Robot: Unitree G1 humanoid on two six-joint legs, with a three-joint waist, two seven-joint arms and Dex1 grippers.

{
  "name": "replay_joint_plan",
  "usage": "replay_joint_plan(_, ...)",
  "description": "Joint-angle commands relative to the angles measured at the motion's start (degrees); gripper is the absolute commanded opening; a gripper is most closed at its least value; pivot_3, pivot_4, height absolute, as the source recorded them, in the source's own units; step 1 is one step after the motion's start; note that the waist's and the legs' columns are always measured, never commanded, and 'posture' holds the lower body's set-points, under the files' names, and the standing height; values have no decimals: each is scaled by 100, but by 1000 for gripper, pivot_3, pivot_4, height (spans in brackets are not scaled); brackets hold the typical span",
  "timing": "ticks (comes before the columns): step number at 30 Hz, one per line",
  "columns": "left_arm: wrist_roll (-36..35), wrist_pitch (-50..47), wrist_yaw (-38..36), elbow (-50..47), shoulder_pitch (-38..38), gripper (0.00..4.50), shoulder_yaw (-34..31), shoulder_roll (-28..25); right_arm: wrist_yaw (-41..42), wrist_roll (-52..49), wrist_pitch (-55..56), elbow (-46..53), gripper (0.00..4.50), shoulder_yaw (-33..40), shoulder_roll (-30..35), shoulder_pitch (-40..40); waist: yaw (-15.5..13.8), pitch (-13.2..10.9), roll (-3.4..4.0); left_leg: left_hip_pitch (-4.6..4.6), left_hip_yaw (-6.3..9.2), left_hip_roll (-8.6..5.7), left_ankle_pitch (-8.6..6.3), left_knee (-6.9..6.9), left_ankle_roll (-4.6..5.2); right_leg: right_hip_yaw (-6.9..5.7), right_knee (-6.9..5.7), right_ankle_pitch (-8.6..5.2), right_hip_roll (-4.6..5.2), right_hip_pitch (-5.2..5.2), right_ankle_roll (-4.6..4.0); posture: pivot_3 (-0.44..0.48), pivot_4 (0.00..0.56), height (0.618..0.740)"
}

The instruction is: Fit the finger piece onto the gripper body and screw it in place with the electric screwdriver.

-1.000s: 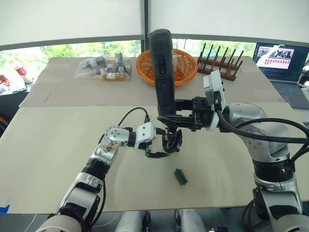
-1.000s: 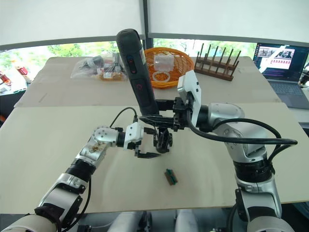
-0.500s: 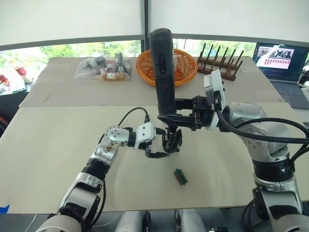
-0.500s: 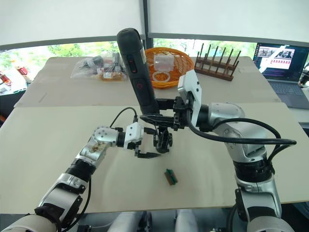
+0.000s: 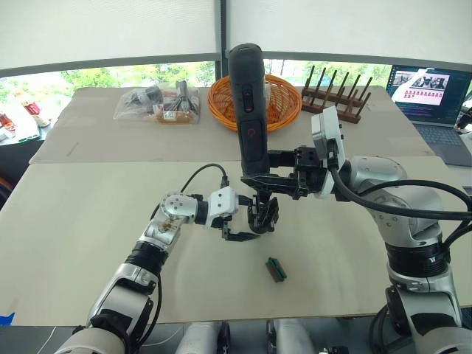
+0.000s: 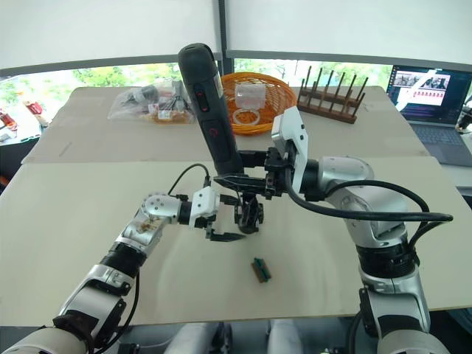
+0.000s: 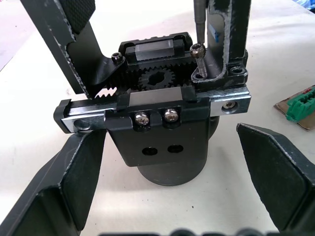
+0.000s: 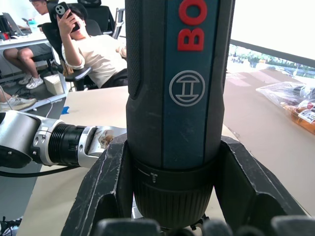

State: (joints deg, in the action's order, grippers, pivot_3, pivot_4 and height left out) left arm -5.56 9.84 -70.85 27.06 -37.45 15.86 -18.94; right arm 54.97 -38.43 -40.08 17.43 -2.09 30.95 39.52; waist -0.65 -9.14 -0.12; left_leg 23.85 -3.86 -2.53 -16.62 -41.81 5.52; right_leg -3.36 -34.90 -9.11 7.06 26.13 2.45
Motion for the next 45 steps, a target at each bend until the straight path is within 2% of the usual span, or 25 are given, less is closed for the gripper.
replay_joint_plan(1, -20, 87, -17, -69, -90, 4500, -7, 16, 35, -141, 194, 144, 1892, 176, -42, 196, 0, 0, 0, 0, 0, 0, 0, 0, 0, 0, 0, 0, 0, 0, 0, 0, 150, 740)
replay_joint_plan(45, -69, 126, -98, 71, -169, 4500, -73, -80, 111, -89, 192, 153, 1892, 141, 44, 149, 1, 0, 0, 0, 0, 0, 0, 0, 0, 0, 0, 0, -1, 0, 0, 0, 150, 740)
